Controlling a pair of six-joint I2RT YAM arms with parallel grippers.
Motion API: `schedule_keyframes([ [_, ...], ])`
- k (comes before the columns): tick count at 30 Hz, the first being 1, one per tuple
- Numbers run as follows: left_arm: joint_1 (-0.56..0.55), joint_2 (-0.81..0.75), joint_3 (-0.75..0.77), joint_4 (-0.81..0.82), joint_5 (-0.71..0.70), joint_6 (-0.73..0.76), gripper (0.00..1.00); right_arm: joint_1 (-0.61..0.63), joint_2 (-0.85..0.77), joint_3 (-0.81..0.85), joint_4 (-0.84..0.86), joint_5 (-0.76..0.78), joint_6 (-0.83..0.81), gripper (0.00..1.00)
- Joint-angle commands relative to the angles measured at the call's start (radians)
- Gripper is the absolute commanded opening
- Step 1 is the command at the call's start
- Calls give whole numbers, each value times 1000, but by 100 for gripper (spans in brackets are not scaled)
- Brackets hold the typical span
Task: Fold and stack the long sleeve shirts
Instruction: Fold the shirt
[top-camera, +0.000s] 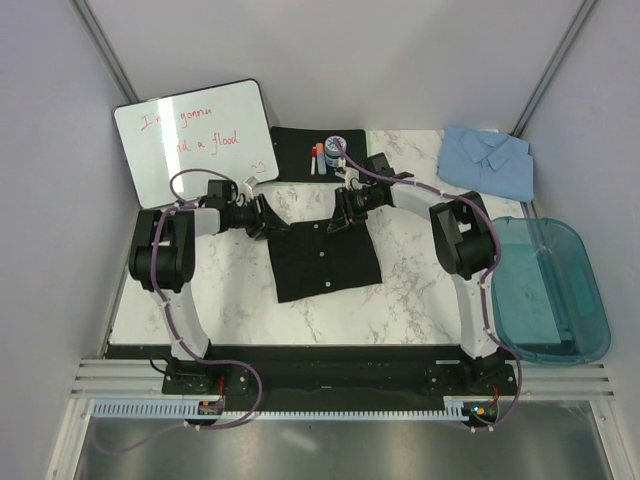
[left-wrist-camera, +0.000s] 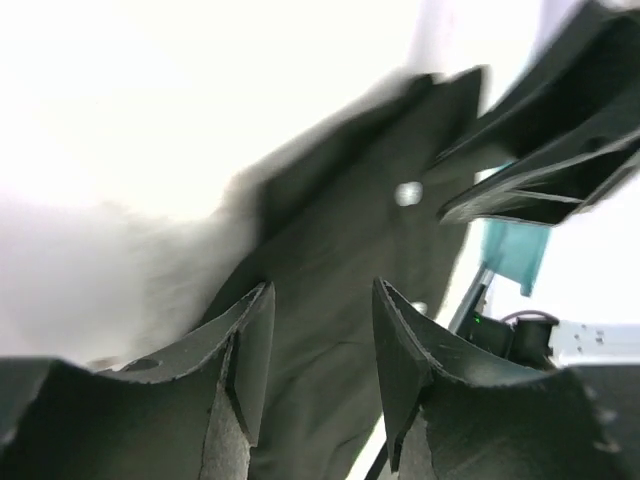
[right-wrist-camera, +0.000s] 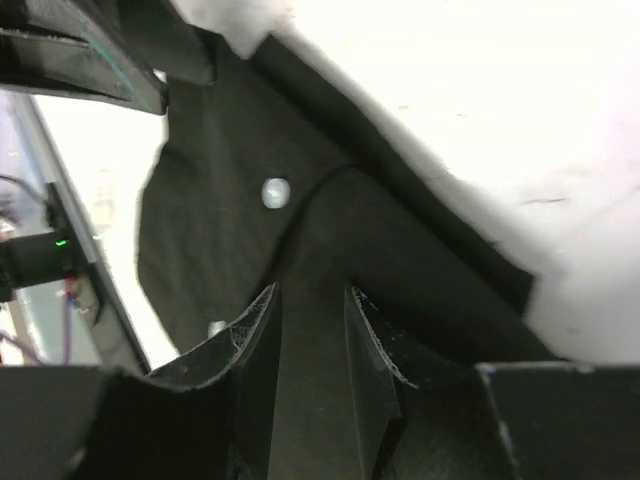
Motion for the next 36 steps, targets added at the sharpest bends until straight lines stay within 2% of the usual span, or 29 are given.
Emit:
schedule_keyframes([
  [1,9,8,-14,-71,-97,19,50,-7,98,120,-112,150,-103,40],
  [8,-29,-136,-138,-288,-135,101,46,56,218,359,-284,213,-260,43],
  [11,-20,-286,-251,-289,28,163,50,132,235,424,-353,232,-397,43],
  [12,24,-355,-287,-265,80,166,51,180,232,421,-370,232,-440,43],
  [14,99,-517,-353,-240,104,172,59,232,208,389,-419,229,-581,43],
  [15,169,-553,-355,-263,110,184,61,283,192,340,-433,215,-641,43],
  [18,279,-601,-355,-371,116,238,67,358,106,206,-462,174,-843,42],
  [21,298,-596,-388,-363,98,244,78,364,-1,136,-485,105,-1020,41],
  [23,298,-570,-416,-321,95,199,89,361,-83,128,-480,103,-1063,41],
  [27,258,-512,-437,-306,47,160,92,320,-147,204,-499,140,-960,45],
  [29,230,-519,-453,-306,17,146,89,315,-168,203,-516,186,-822,45],
  [32,180,-521,-468,-298,-25,128,86,315,-199,99,-525,128,-653,47],
  [33,151,-519,-471,-298,-60,128,85,315,-204,10,-516,99,-622,48],
  [36,104,-513,-477,-292,-124,128,81,314,-214,-151,-386,65,-472,48],
])
